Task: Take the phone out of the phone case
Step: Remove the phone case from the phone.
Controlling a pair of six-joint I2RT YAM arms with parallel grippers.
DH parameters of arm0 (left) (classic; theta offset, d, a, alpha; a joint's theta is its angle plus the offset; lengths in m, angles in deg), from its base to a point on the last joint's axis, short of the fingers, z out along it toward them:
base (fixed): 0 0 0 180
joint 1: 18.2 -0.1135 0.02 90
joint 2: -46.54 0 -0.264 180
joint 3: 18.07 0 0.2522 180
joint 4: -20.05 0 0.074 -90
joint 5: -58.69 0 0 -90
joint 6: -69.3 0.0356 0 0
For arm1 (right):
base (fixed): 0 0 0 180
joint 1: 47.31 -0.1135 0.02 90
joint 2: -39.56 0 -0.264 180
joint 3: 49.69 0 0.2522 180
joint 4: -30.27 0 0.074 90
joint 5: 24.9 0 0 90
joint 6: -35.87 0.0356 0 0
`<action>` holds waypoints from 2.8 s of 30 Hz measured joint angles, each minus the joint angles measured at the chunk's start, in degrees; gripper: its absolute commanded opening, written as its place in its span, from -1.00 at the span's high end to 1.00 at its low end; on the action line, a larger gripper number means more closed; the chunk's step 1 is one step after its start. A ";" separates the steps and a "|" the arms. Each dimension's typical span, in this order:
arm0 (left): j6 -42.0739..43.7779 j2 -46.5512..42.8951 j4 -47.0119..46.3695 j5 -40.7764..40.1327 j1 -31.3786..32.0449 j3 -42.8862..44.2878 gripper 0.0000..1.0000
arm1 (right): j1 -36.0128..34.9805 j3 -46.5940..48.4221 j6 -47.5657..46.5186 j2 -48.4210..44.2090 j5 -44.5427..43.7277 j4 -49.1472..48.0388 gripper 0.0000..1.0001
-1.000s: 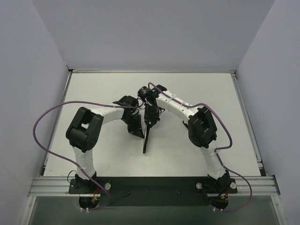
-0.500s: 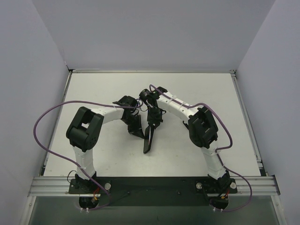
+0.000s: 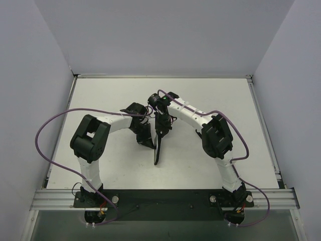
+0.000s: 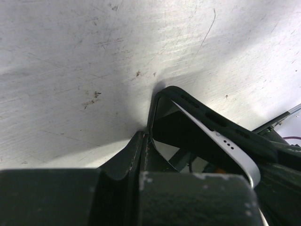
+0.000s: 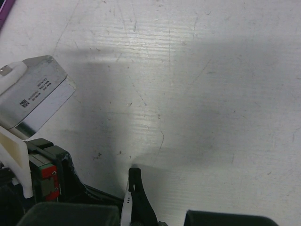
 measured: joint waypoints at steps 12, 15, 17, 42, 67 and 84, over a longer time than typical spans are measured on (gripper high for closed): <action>0.00 -1.70 -1.42 -0.55 -0.02 -2.25 1.00 | -0.28 -0.37 -0.20 0.02 1.84 -1.25 0.91; -0.02 -1.92 -1.46 -0.52 -0.17 -2.60 1.00 | -0.72 -0.37 -0.31 0.11 1.79 -1.62 0.88; -0.02 -1.97 -1.49 -0.42 -0.35 -2.73 1.00 | -1.07 -0.33 -0.35 0.17 1.75 -1.92 0.87; -0.26 -2.34 -1.84 1.14 -2.36 -3.89 1.00 | -4.52 1.16 -1.86 3.56 -0.68 -3.02 0.71; -2.21 -8.44 -4.15 1.20 -10.99 -11.89 0.96 | -5.20 -6.97 -0.11 1.53 0.44 -9.51 1.00; -9.46 -15.13 -8.70 5.88 -12.28 -16.31 0.34 | -5.27 -9.57 0.33 0.17 0.20 -11.54 0.48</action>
